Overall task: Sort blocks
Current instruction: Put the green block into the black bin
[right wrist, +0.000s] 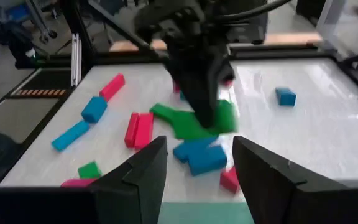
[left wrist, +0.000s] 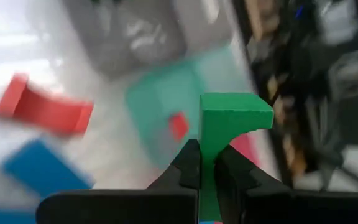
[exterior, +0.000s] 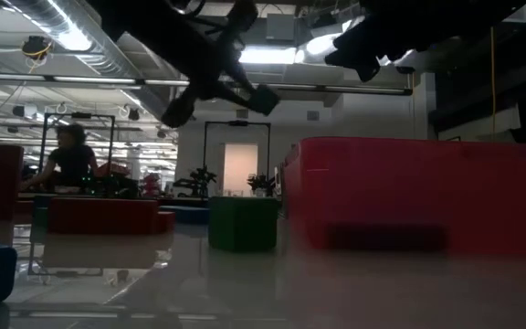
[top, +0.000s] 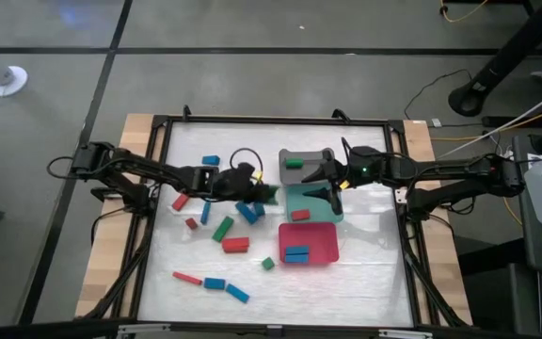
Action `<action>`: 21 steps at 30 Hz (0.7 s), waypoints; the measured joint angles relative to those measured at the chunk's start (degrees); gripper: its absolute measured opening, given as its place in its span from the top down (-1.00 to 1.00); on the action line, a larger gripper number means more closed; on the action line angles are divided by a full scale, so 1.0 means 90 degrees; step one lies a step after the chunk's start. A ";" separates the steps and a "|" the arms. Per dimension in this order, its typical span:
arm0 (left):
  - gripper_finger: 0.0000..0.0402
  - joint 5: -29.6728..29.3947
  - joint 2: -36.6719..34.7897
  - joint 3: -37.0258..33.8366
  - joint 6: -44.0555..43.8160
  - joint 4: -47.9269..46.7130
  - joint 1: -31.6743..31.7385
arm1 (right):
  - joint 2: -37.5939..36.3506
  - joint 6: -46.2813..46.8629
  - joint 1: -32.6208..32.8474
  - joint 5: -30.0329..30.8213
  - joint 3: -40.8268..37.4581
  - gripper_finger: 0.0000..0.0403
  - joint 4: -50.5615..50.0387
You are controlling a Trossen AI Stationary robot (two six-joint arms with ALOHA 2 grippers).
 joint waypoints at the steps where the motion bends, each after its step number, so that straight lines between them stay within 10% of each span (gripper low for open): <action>1: 0.95 -0.0144 0.0000 0.0001 -0.0011 0.0119 0.0028 | 0.0000 0.0000 0.0000 0.0002 0.0000 0.08 0.0116; 21: 0.95 -0.0517 0.0002 0.0001 0.0435 0.1049 -0.0032 | 0.1319 -0.0384 -0.0007 0.1119 0.0000 0.08 0.1779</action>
